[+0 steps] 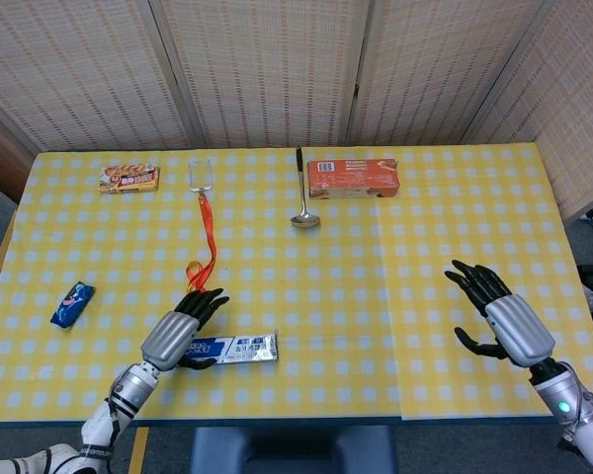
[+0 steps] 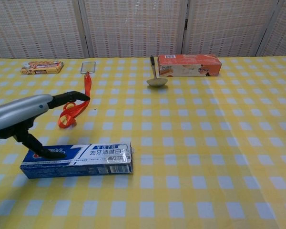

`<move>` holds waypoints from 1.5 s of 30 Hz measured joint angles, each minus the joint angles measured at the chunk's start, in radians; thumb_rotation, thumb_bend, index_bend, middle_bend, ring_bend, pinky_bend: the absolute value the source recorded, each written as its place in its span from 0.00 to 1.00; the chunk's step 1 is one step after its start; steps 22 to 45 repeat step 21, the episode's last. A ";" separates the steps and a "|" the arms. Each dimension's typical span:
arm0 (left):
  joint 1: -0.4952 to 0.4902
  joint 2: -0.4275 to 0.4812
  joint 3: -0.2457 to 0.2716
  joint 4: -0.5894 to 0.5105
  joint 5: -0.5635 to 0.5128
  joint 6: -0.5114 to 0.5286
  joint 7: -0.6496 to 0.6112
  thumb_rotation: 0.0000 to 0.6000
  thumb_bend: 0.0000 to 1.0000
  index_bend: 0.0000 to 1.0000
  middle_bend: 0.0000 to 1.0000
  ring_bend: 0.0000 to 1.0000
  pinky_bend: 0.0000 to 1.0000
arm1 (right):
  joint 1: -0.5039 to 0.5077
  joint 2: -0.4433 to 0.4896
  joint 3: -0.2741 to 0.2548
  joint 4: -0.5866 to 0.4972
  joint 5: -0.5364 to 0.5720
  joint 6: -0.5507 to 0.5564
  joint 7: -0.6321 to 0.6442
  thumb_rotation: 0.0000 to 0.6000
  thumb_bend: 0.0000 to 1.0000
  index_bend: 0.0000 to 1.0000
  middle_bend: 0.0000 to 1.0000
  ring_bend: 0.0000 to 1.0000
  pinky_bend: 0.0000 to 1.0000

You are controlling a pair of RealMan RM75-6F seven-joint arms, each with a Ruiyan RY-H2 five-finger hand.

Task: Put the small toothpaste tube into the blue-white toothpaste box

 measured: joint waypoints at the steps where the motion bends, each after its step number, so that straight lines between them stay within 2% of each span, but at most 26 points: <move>1: 0.012 0.020 0.006 -0.004 0.013 0.026 -0.004 1.00 0.19 0.10 0.03 0.00 0.00 | -0.013 0.008 -0.001 -0.020 0.014 -0.001 -0.066 1.00 0.42 0.00 0.00 0.00 0.00; 3: 0.046 0.074 0.025 -0.006 0.052 0.091 -0.024 1.00 0.19 0.13 0.03 0.00 0.00 | -0.035 0.021 -0.004 -0.052 0.035 -0.004 -0.162 1.00 0.42 0.00 0.00 0.00 0.00; 7: 0.141 0.170 0.068 0.025 0.114 0.212 -0.090 1.00 0.19 0.12 0.04 0.00 0.00 | -0.090 0.036 -0.008 -0.104 0.088 -0.002 -0.353 1.00 0.41 0.00 0.00 0.00 0.00; 10: 0.210 0.174 0.083 0.104 0.138 0.304 -0.108 1.00 0.19 0.13 0.04 0.00 0.00 | -0.143 0.027 -0.004 -0.128 0.125 0.028 -0.468 1.00 0.41 0.00 0.00 0.00 0.00; 14: 0.270 0.149 0.076 0.219 0.150 0.418 -0.038 1.00 0.19 0.16 0.05 0.00 0.00 | -0.204 0.000 0.002 -0.141 0.132 0.090 -0.546 1.00 0.41 0.00 0.00 0.00 0.00; 17: 0.294 0.142 0.071 0.230 0.162 0.447 0.014 1.00 0.19 0.17 0.06 0.00 0.00 | -0.228 -0.007 0.005 -0.145 0.108 0.110 -0.551 1.00 0.41 0.00 0.00 0.00 0.00; 45: 0.310 0.145 0.066 0.217 0.163 0.441 -0.006 1.00 0.18 0.17 0.06 0.00 0.00 | -0.244 -0.002 0.010 -0.141 0.089 0.124 -0.524 1.00 0.41 0.00 0.00 0.00 0.00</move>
